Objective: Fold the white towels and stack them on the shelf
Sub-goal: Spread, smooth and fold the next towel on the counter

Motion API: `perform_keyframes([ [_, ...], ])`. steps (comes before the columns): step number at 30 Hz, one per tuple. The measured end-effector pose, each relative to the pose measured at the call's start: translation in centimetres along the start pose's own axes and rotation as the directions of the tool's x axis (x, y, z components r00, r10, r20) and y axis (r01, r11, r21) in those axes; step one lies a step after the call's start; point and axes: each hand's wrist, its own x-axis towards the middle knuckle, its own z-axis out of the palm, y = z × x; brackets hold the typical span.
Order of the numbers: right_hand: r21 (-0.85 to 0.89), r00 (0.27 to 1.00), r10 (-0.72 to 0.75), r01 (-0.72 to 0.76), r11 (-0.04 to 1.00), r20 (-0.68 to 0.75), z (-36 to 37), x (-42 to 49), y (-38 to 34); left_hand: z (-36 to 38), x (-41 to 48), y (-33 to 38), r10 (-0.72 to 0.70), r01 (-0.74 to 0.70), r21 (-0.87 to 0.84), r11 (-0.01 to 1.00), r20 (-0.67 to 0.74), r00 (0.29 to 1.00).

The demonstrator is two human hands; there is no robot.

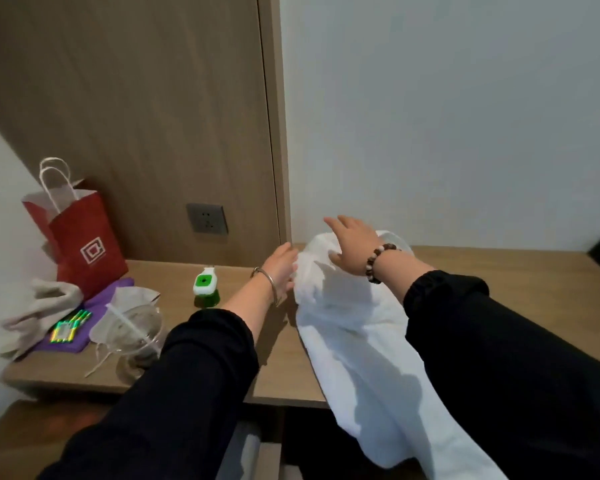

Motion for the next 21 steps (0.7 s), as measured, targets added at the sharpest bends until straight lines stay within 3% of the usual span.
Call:
perform_keyframes([
  [2,0.120,0.994,0.073,-0.082,0.989,0.077,3.7,0.6,1.8,-0.3,2.6,-1.5,0.002,-0.001,0.086,0.996,-0.007,1.000],
  [5,0.138,0.967,0.177,-0.204,0.969,0.184,9.1,-0.3,4.9,0.9,5.4,-3.9,0.109,-0.135,0.449,0.883,0.083,0.991],
  [7,0.131,0.938,0.260,-0.295,0.947,0.231,11.9,-1.1,6.6,1.9,6.8,-5.8,0.154,-0.220,0.692,0.688,0.156,0.976],
  [9,0.159,0.893,0.353,-0.406,0.900,0.280,13.8,-1.5,8.0,2.4,8.3,-7.2,0.170,-0.270,0.865,0.424,0.217,0.961],
  [11,0.145,0.831,0.403,-0.485,0.862,0.385,15.1,-1.7,9.3,2.6,9.4,-8.4,0.124,-0.307,0.931,0.198,0.287,0.950],
  [13,0.077,0.768,0.411,-0.508,0.858,0.490,16.6,-2.3,10.4,3.0,10.0,-9.6,0.081,-0.322,0.946,0.037,0.318,0.945],
  [15,-0.022,0.771,0.401,-0.450,0.893,0.495,18.1,-2.7,10.9,3.5,10.6,-10.5,0.111,-0.293,0.956,-0.017,0.293,0.950],
  [17,-0.062,0.834,0.381,-0.390,0.919,0.398,19.2,-2.6,11.3,4.2,11.3,-10.6,0.154,-0.251,0.968,-0.016,0.250,0.956],
  [21,0.065,0.905,0.292,-0.327,0.943,0.309,18.9,-1.0,14.3,6.3,12.3,-10.1,0.148,-0.161,0.987,0.009,0.157,0.976],
])
